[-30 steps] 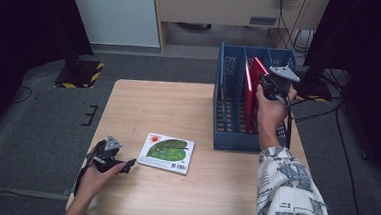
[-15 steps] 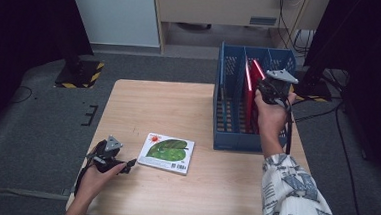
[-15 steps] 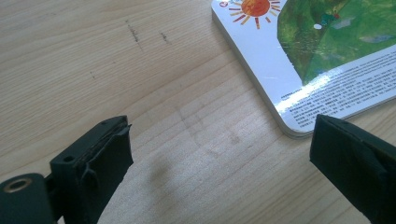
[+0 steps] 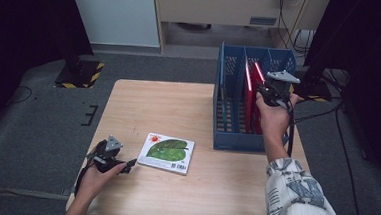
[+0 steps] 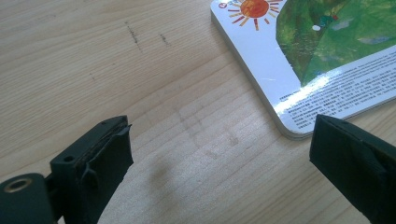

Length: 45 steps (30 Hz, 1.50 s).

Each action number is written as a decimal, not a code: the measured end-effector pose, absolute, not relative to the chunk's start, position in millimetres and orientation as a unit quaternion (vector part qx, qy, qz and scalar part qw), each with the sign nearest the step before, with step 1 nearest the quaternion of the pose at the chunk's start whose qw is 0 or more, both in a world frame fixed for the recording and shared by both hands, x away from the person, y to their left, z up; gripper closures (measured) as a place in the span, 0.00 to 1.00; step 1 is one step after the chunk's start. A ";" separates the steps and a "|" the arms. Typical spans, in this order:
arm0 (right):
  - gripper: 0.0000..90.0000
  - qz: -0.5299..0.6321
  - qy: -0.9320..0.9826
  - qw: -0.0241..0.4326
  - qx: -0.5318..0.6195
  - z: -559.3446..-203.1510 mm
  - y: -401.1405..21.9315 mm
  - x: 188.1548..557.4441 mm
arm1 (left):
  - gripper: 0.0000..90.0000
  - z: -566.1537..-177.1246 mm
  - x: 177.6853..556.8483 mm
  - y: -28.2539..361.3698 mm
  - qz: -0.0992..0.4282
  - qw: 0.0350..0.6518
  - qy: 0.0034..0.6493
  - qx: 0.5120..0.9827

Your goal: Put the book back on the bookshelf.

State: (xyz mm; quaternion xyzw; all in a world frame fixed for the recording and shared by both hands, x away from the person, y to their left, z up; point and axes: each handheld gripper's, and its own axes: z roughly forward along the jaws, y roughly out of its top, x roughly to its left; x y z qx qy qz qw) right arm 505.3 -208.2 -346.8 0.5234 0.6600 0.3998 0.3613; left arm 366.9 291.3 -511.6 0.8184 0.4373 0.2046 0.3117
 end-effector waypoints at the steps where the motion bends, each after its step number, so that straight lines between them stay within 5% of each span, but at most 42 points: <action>1: 0.83 0.398 0.660 0.360 0.525 -346.6 -208.3 505.3 | 0.05 -511.6 366.9 291.3 0.205 0.312 0.437 0.818; 45: 0.88 0.417 0.628 0.397 0.524 -358.2 -203.7 541.9 | 0.06 -511.6 367.1 291.1 0.201 0.315 0.434 0.820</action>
